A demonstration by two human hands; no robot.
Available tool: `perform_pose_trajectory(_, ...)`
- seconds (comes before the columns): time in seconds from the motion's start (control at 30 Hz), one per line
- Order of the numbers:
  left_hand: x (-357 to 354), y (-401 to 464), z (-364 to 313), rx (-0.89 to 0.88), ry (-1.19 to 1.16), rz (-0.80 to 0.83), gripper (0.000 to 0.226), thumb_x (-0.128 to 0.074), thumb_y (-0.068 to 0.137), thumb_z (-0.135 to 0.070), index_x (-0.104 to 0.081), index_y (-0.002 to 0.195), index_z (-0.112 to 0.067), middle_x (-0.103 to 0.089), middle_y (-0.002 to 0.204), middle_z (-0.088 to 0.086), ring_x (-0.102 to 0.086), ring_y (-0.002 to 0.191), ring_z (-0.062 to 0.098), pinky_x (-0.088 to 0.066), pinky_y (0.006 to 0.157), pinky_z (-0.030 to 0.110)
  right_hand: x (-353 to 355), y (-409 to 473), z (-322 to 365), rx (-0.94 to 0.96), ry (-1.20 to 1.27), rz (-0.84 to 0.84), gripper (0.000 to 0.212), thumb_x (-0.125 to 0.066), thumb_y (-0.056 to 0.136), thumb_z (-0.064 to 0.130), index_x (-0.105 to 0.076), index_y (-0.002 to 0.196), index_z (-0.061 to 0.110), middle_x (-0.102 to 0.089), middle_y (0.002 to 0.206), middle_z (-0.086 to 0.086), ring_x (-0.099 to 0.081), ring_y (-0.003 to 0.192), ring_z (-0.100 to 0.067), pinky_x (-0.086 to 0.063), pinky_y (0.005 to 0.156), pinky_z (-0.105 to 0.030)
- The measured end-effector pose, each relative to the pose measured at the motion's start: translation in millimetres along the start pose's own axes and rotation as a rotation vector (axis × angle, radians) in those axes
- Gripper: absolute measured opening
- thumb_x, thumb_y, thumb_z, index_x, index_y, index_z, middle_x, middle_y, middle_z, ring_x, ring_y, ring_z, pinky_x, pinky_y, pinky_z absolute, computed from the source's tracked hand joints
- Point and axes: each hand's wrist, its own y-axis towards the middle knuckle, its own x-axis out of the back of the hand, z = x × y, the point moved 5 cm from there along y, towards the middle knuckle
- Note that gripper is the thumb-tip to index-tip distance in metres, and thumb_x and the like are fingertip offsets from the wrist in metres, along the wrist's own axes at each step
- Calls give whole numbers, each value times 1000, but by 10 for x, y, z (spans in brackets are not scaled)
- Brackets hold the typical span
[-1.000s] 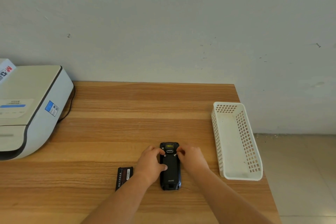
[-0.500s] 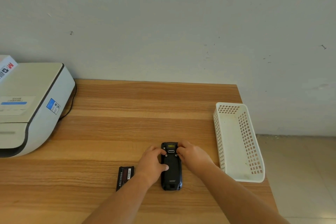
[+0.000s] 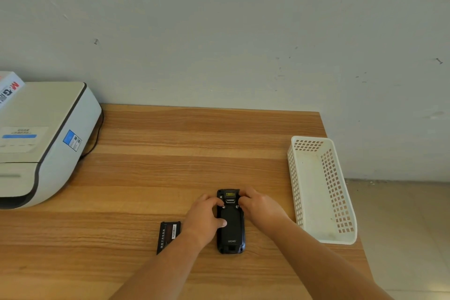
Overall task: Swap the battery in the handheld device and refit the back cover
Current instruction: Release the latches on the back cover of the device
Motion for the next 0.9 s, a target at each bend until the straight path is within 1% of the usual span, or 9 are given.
perform_pose_trajectory(0.07,-2,0,1,-1,3,0,47,-79,78,-20,-60,121,-28,-47,122,-15,-46,116,8,-43,99,29,11,2,27,6,3,-19,15,-66,88,8,-69,103,9,-60,121,-5,-64,74,-21,-57,59,-31)
perform_pose_trajectory(0.23,-2,18,9,-3,2,2,47,-80,77,-19,-61,119,-27,-47,121,-15,-46,116,9,-41,98,27,19,-3,53,12,-28,-31,17,-76,79,8,-70,94,11,-63,112,-5,-62,62,-17,-52,46,-27)
perform_pose_trajectory(0.33,3,25,7,-7,4,4,47,-80,77,-19,-61,119,-27,-47,121,-15,-47,114,8,-41,97,26,52,-2,81,30,-36,-28,18,-80,74,8,-71,89,11,-64,107,-4,-60,56,-15,-50,42,-25)
perform_pose_trajectory(0.47,-6,33,6,-7,14,1,47,-81,77,-20,-61,119,-27,-47,119,-15,-47,113,8,-42,97,26,89,-13,119,55,-83,-33,28,-91,57,12,-71,76,16,-65,95,0,-54,48,-10,-41,34,-17)
perform_pose_trajectory(0.53,-7,32,2,-11,17,-4,47,-80,77,-20,-61,119,-27,-47,119,-15,-47,112,7,-42,96,25,78,-11,125,62,-92,-25,27,-90,58,14,-70,76,16,-65,96,0,-55,49,-10,-41,34,-18)
perform_pose_trajectory(0.63,-10,32,2,-19,26,-10,47,-80,77,-20,-60,119,-27,-47,120,-16,-46,113,7,-41,96,24,56,-8,118,71,-89,6,20,-82,70,11,-70,86,13,-63,105,-3,-59,58,-14,-45,39,-21)
perform_pose_trajectory(0.8,-21,24,7,-15,17,-8,46,-80,77,-19,-60,119,-26,-47,122,-17,-47,115,8,-43,99,28,36,-25,117,77,-120,-8,29,-87,58,7,-68,79,15,-63,101,-1,-54,50,-12,-31,35,-18)
perform_pose_trajectory(0.83,-23,24,7,-17,19,-12,46,-80,78,-19,-60,119,-26,-47,122,-17,-47,115,8,-43,99,28,31,-29,114,72,-127,-12,31,-88,57,8,-68,80,15,-63,102,-1,-53,48,-12,-30,35,-17)
perform_pose_trajectory(0.9,-23,26,8,-17,23,-21,46,-79,78,-19,-60,119,-27,-47,123,-17,-47,115,8,-43,99,27,27,-43,114,65,-128,-12,32,-88,58,8,-68,82,14,-63,104,-1,-51,45,-11,-33,33,-17)
